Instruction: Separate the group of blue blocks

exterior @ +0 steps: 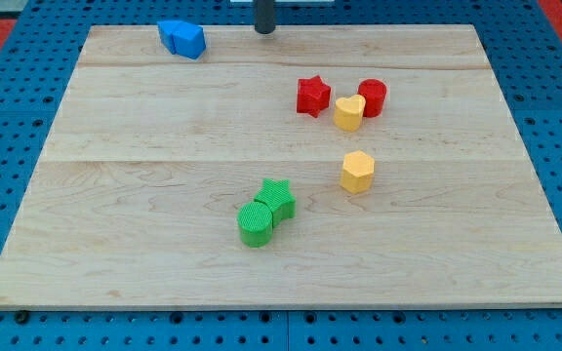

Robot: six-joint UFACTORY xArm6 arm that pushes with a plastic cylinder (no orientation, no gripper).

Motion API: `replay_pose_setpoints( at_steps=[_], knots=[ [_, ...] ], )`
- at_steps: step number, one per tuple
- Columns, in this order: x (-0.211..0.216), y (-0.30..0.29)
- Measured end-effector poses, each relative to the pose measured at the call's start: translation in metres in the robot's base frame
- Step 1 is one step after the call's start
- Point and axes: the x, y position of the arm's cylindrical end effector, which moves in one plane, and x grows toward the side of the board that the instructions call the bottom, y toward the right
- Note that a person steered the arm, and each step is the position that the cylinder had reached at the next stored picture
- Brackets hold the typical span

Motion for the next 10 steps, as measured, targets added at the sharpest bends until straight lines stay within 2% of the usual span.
replay_pose_setpoints(
  at_steps=[2, 3, 6, 9, 10],
  knots=[
    [0.0, -0.036],
    [0.0, -0.086],
    [0.024, -0.117],
    [-0.002, -0.09],
    [-0.002, -0.122]
  ],
)
